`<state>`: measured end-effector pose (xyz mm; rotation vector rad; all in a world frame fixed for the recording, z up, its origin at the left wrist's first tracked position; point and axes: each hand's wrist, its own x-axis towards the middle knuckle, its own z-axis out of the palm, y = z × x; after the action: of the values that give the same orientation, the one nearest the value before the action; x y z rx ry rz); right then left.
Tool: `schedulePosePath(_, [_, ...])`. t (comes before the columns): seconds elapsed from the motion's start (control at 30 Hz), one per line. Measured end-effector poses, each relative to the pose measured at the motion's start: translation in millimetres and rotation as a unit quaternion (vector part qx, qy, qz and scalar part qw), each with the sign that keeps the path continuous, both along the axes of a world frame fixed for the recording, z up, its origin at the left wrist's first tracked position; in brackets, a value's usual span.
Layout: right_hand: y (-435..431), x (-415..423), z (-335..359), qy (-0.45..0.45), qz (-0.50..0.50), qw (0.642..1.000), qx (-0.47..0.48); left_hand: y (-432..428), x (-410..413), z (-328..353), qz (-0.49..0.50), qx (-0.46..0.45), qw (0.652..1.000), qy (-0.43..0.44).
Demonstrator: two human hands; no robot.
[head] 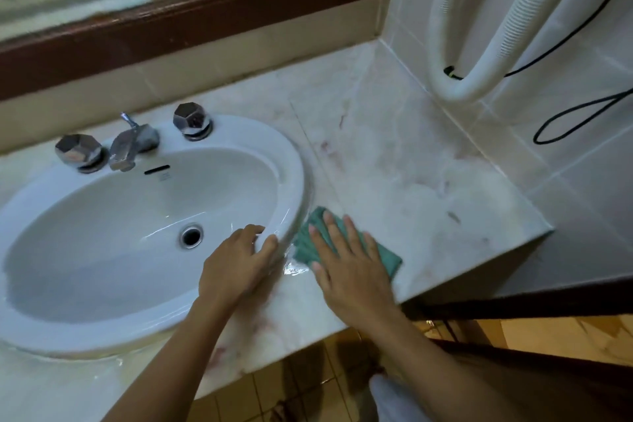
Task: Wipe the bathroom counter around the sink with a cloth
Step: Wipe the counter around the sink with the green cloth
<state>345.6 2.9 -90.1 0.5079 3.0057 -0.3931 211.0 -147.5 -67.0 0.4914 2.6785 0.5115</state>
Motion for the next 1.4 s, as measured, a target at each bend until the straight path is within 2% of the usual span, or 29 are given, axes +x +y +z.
schedulePosePath(0.07, [26,24,-1,-0.009,-0.035,0.999,0.003,11,-3,3,0.02,0.019,0.999,-0.036])
schedulePosePath(0.2, [109,12,-5,-0.03,-0.207,0.978,0.023,70,-13,11,0.016,0.048,0.998,-0.026])
schedulePosePath(0.27, [145,-13,-4,-0.032,-0.25,0.967,0.029,97,-17,13,0.05,0.029,0.998,-0.032])
schedulePosePath(0.4, [202,-80,-4,-0.039,-0.276,0.96,0.031,109,-15,11,0.062,-0.036,0.997,0.027])
schedulePosePath(0.53, [218,-154,-3,-0.044,-0.244,0.969,0.016,111,-17,6,0.056,-0.074,0.995,0.031])
schedulePosePath(0.67, [184,-201,-6,-0.012,-0.123,0.992,0.011,114,-19,10,0.054,-0.091,0.994,0.022])
schedulePosePath(0.77, [136,-165,-8,0.0,0.022,1.0,0.015,112,-20,14,0.047,-0.095,0.994,0.013])
schedulePosePath(0.83, [128,-125,-11,0.01,0.06,0.998,0.024,110,-24,14,0.032,-0.102,0.994,0.007])
schedulePosePath(0.97, [189,-113,-14,-0.001,-0.08,0.995,0.059,107,-28,12,0.007,-0.108,0.994,0.001])
schedulePosePath(1.07, [240,-168,-12,-0.02,-0.186,0.982,0.039,107,-28,11,0.009,-0.113,0.994,-0.001])
schedulePosePath(1.13, [258,-217,-11,-0.01,-0.205,0.978,0.036,108,-29,9,0.012,-0.111,0.994,-0.001])
schedulePosePath(1.3, [250,-323,-3,-0.041,-0.181,0.982,0.024,109,-30,5,0.015,-0.121,0.992,0.006])
schedulePosePath(1.4, [212,-327,0,-0.043,-0.034,0.998,0.026,110,-29,7,0.018,-0.111,0.994,0.004])
